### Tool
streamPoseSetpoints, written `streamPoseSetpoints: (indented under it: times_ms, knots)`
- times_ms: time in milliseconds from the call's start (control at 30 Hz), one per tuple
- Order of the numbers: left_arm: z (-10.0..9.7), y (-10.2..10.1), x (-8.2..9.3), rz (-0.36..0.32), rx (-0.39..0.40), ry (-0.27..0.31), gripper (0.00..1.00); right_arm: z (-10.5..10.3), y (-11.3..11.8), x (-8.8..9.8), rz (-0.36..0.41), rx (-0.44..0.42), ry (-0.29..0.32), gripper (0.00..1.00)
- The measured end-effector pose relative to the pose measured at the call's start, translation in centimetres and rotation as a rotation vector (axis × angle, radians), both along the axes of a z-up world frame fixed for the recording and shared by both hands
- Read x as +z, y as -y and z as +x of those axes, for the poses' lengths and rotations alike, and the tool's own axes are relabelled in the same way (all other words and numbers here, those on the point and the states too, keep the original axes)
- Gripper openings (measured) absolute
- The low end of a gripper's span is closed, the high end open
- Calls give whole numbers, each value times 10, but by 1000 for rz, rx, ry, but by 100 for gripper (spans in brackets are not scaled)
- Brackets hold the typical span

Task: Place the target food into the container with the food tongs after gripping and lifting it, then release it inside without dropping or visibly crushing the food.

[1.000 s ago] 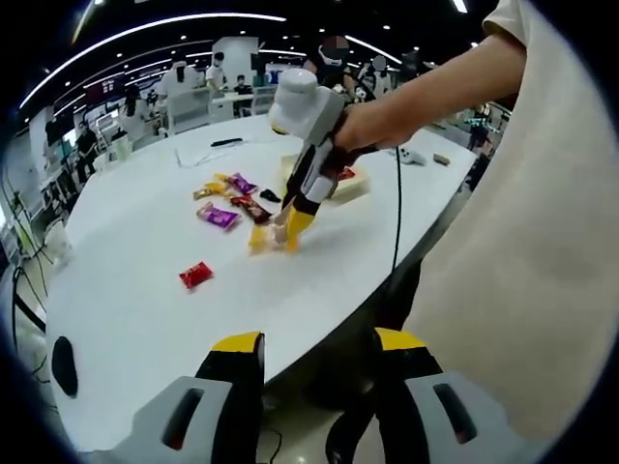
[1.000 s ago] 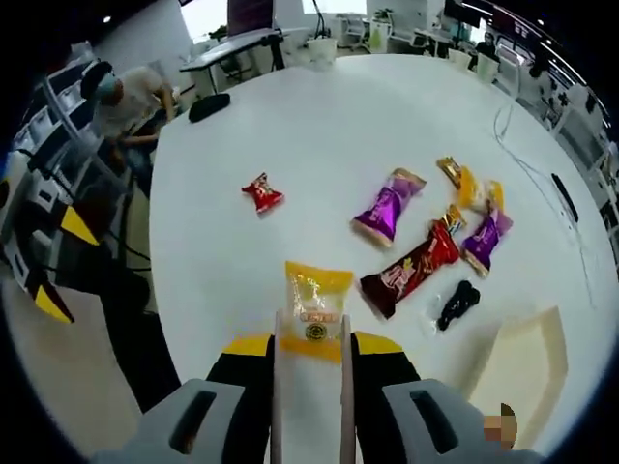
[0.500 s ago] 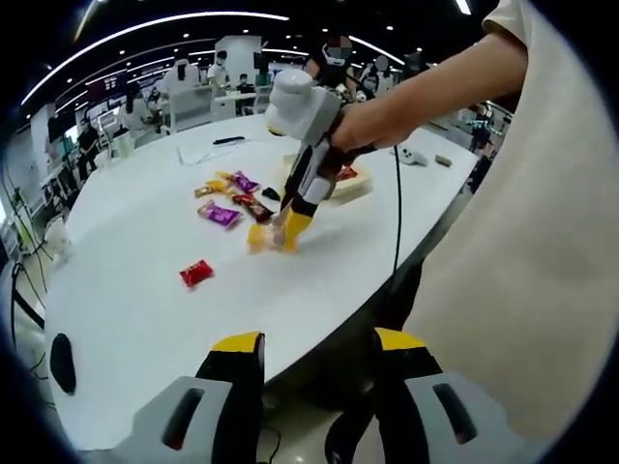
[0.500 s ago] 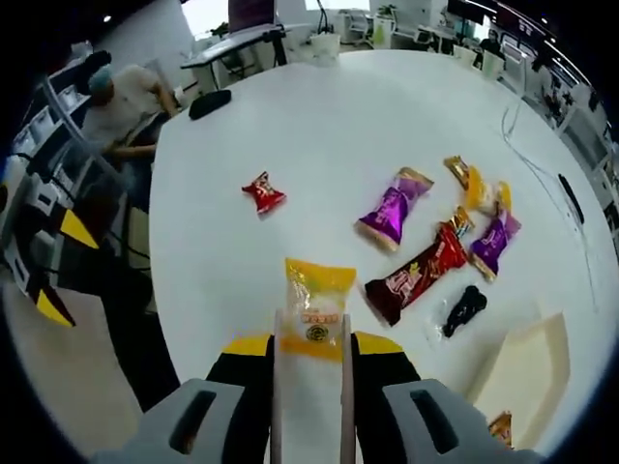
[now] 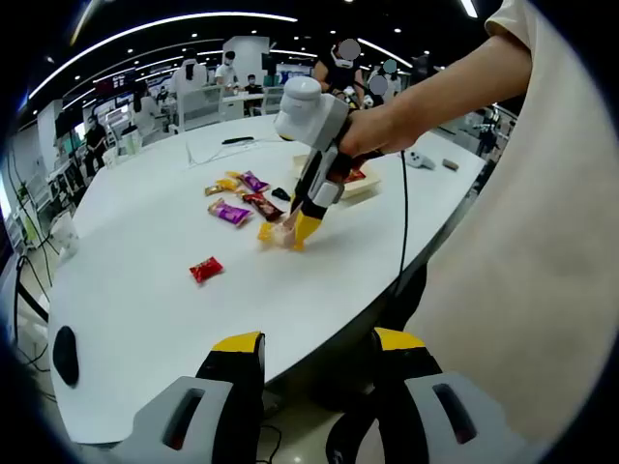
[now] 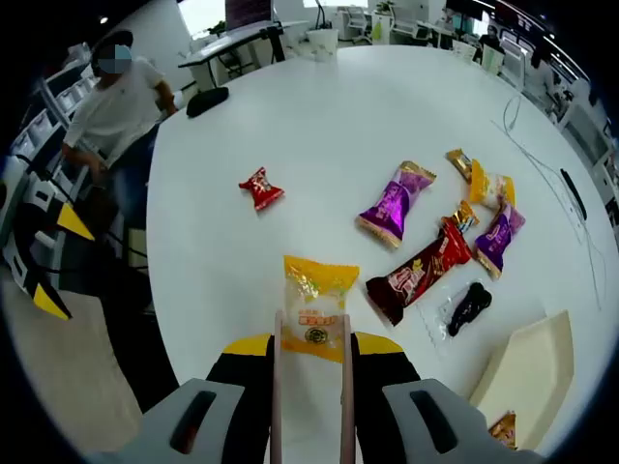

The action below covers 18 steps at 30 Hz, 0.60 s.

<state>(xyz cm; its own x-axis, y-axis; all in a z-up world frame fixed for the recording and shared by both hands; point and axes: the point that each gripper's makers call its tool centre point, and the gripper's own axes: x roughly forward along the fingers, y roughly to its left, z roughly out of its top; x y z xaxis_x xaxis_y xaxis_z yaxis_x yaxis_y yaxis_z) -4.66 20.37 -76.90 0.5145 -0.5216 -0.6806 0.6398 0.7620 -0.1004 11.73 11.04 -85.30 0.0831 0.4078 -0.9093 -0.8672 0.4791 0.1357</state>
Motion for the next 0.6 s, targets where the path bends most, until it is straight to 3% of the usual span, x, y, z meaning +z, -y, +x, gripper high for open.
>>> streamPoseSetpoints:
  times_ms: [600]
  knots:
    - [-7, 3, 1, -28, 20, -9, 43, -2, -3, -2, 0, -23, -10, 27]
